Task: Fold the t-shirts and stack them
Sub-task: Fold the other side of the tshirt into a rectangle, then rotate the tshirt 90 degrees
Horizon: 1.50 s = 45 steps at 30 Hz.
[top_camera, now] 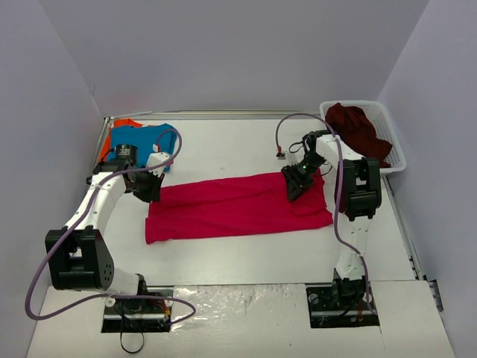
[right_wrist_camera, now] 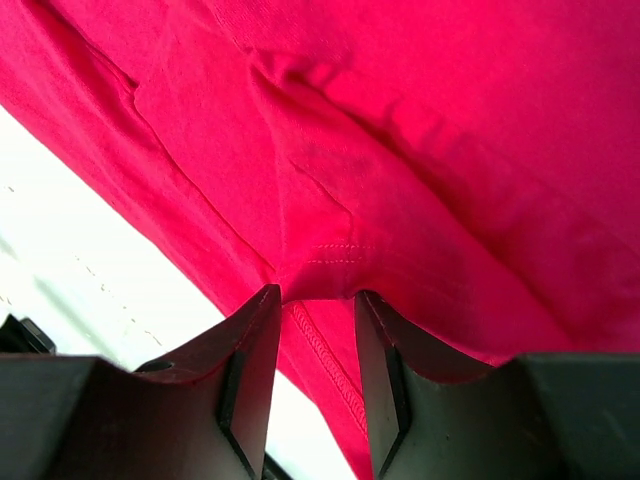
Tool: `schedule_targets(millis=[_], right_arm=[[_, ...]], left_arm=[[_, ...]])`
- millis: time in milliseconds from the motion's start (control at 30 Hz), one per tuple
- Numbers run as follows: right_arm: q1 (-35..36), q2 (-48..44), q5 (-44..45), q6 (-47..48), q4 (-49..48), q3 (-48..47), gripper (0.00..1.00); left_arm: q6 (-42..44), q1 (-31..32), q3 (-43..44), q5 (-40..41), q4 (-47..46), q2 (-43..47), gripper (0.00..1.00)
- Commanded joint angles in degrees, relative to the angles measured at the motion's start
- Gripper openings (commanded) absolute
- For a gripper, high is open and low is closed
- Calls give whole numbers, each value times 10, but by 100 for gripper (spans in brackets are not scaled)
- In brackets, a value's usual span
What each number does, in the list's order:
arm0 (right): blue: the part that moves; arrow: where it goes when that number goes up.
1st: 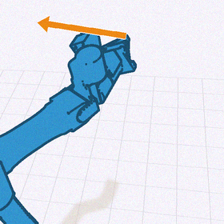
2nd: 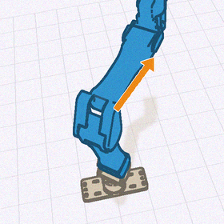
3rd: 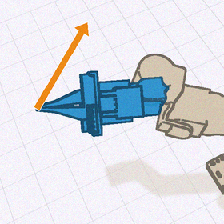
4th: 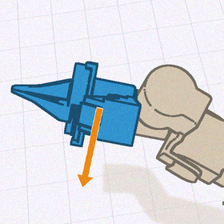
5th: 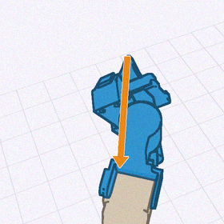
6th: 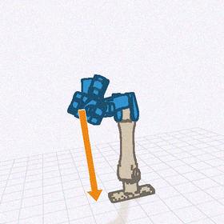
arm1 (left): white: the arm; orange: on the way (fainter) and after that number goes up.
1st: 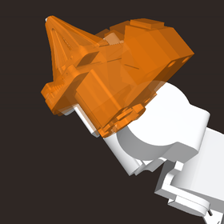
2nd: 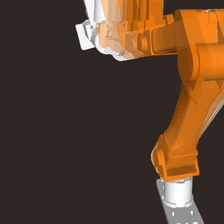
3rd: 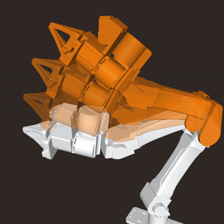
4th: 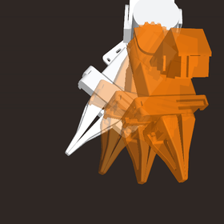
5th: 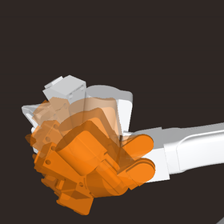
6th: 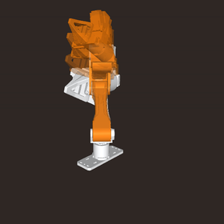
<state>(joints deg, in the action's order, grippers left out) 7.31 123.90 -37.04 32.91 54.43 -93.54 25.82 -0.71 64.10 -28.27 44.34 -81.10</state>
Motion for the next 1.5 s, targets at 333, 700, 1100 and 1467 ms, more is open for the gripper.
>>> schedule_targets(millis=[333,700,1100,1467], right_arm=[[9,-23,43,-25,-6,16,26],[7,-35,74,-46,-34,41,29],[30,-59,83,-42,-32,42,0],[82,-139,115,-27,-17,78,0]], left_arm=[[-3,-1,-11,-13,-2,21,2],[-2,-1,-12,-22,0,19,2],[-2,0,-14,-25,-5,16,2],[-1,-1,-15,-23,-4,17,2]])
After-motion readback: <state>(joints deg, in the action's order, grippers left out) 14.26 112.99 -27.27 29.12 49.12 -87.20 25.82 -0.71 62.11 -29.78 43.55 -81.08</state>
